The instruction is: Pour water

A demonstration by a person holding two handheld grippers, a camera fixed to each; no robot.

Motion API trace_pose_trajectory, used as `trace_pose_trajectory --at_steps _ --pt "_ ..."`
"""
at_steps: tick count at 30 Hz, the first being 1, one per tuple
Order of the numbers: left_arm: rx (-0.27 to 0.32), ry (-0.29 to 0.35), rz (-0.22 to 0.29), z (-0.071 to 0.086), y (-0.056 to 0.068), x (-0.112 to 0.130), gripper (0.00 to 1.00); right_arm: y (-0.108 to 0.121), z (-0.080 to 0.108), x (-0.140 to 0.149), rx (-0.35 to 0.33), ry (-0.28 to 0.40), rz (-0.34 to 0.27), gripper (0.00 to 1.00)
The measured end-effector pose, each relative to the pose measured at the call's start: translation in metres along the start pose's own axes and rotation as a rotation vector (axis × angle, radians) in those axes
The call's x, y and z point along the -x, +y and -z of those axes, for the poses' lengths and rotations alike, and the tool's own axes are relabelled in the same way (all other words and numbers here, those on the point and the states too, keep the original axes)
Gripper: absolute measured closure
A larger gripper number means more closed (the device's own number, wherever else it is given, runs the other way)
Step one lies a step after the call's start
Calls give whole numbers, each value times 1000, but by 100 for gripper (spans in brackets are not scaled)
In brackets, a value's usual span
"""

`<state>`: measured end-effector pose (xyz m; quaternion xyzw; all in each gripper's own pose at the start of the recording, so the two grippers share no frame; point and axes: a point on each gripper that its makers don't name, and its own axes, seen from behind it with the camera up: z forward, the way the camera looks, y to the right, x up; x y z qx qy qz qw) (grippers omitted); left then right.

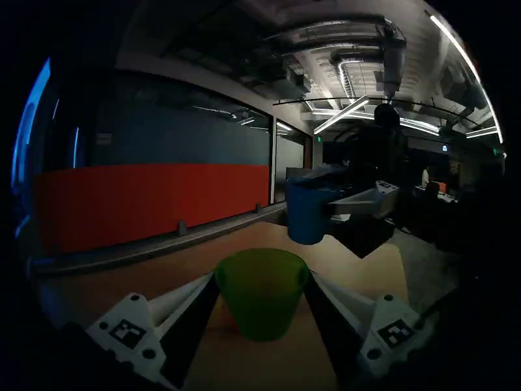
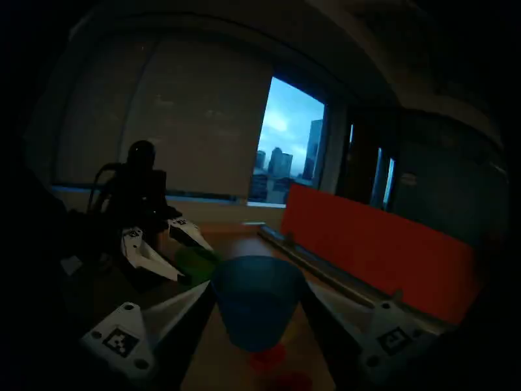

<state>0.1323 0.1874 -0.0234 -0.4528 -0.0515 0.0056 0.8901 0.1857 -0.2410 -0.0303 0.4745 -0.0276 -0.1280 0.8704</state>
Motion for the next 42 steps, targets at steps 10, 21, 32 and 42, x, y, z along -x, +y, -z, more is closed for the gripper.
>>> trace_pose_trajectory --at_steps 10,21,32,42 --pt "13 -11 -7 -3 5 7 13 0 -7 -14 -12 4 84 5" --pt "30 -19 -13 -7 12 12 12 0 -13 -20 -17 2 145 5" --pt "46 -13 -21 -11 20 11 12 3 -15 -29 -16 7 225 6" --pt "57 -6 -24 -11 24 8 13 0 -19 -36 -28 1 300 6"
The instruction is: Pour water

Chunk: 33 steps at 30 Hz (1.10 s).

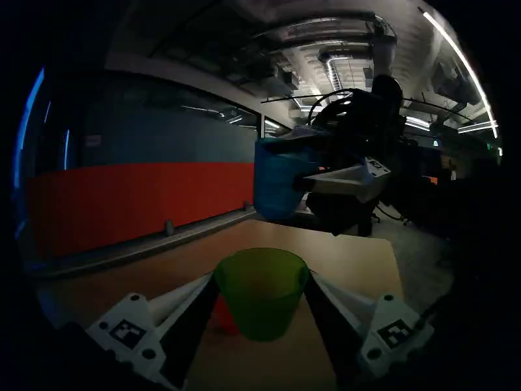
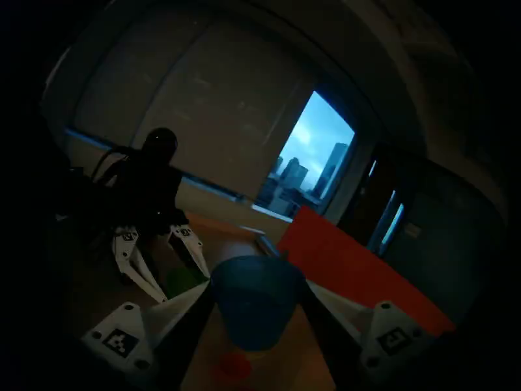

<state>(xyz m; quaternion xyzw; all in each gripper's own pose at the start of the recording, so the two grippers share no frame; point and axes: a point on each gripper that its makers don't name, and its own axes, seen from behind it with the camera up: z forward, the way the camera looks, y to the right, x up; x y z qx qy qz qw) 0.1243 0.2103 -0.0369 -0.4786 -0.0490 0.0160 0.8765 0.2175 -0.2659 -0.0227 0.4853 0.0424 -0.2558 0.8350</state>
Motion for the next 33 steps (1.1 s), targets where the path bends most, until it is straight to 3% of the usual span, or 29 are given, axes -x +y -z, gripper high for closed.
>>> trace_pose_trajectory --at_steps 14,33 --pt "7 -5 -2 2 1 0 13 2 -12 -6 -18 1 62 6" --pt "14 4 6 4 -2 -2 12 1 -26 -8 -27 -10 206 6"
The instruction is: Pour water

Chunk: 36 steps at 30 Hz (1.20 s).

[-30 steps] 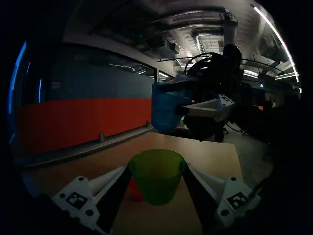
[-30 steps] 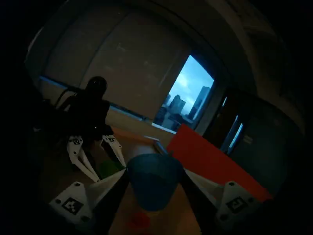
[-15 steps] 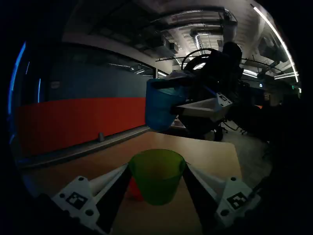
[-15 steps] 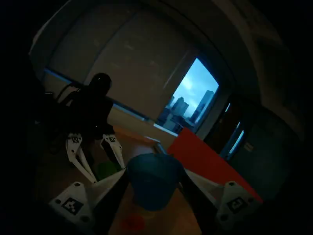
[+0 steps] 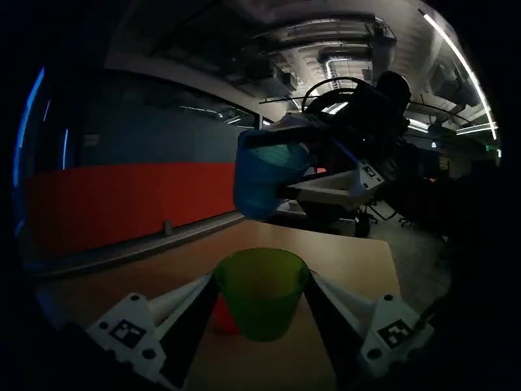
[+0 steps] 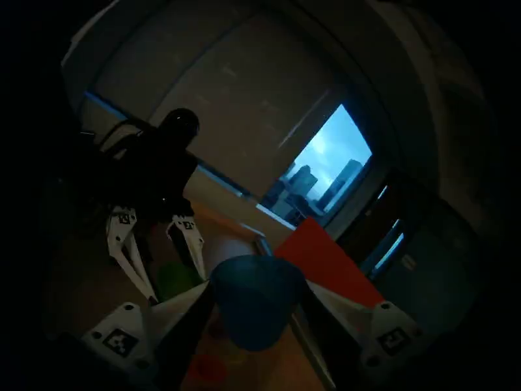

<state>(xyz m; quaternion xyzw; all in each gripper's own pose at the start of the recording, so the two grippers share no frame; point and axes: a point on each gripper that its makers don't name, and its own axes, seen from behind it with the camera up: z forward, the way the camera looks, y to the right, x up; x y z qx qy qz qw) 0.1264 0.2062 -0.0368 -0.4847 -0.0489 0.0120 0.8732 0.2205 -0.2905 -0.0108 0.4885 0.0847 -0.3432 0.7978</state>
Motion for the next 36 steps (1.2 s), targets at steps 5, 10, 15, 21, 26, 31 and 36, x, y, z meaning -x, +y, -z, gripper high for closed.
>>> trace_pose_trajectory --at_steps 5,10,15,21,26,31,36 --pt "2 6 2 0 2 -2 13 3 -2 -3 4 2 26 6" --pt "7 7 -1 0 3 -2 12 4 -4 -5 4 -1 54 6" --pt "11 5 -7 0 6 0 13 4 -6 -5 -2 -7 73 6" --pt "21 4 -10 -1 10 1 13 4 -8 -4 -5 -12 99 6" --pt "21 4 -10 -1 11 1 12 5 -9 -4 -3 -18 125 6" --pt "19 5 -7 0 10 1 13 7 -11 -4 -1 -25 148 6" --pt "19 8 -7 0 11 0 13 7 -12 -6 -2 -30 166 6"
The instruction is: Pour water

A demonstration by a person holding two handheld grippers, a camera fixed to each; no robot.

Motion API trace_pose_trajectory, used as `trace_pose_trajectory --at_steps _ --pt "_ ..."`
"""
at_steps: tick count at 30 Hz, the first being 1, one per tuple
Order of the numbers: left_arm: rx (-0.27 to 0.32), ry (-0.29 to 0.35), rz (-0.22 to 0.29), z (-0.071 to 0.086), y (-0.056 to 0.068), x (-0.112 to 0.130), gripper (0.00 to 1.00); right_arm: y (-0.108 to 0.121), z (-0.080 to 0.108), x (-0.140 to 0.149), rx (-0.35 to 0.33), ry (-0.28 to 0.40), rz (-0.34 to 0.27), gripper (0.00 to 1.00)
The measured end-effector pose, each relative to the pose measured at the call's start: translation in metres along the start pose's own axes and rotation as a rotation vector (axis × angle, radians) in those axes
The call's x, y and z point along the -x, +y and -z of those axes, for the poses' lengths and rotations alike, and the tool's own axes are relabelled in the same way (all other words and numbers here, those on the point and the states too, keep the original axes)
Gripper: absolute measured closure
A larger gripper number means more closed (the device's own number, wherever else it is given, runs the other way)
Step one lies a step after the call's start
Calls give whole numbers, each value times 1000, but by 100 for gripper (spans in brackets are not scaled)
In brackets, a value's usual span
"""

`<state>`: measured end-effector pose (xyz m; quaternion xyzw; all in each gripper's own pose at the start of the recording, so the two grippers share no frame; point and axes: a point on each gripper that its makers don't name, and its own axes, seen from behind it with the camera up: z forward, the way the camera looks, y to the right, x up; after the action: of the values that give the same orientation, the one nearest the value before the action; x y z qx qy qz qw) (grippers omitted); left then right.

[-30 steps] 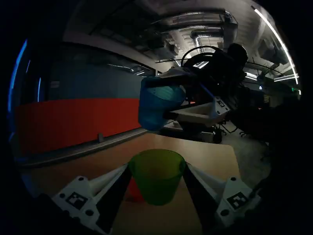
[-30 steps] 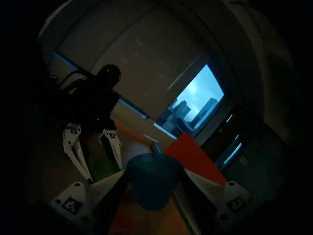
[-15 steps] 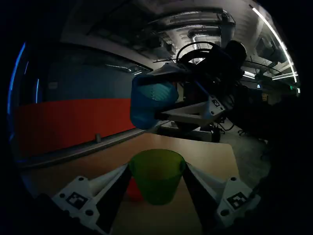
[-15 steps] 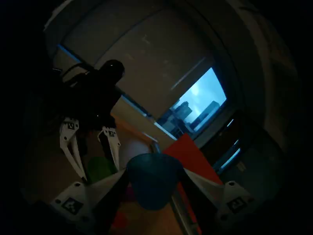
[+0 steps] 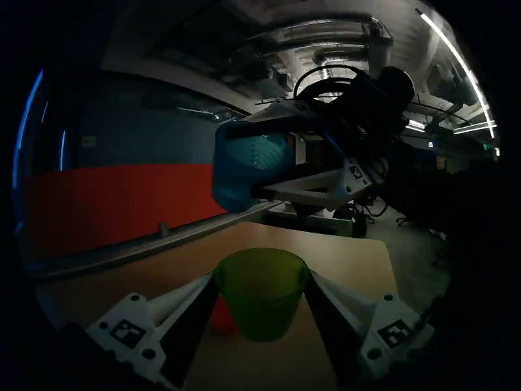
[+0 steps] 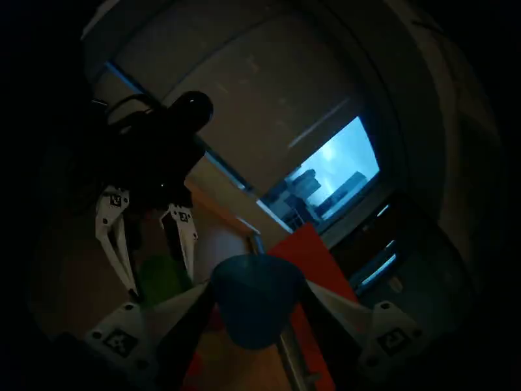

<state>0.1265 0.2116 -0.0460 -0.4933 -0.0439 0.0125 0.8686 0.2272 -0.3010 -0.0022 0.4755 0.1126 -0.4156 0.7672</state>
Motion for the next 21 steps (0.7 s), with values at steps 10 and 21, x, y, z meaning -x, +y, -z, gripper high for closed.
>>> trace_pose_trajectory --at_steps 10,21 --pt "-1 3 0 1 0 -1 13 7 -4 -1 15 -8 42 6" --pt "1 4 -1 1 1 -2 13 7 -8 -5 16 -17 103 7"
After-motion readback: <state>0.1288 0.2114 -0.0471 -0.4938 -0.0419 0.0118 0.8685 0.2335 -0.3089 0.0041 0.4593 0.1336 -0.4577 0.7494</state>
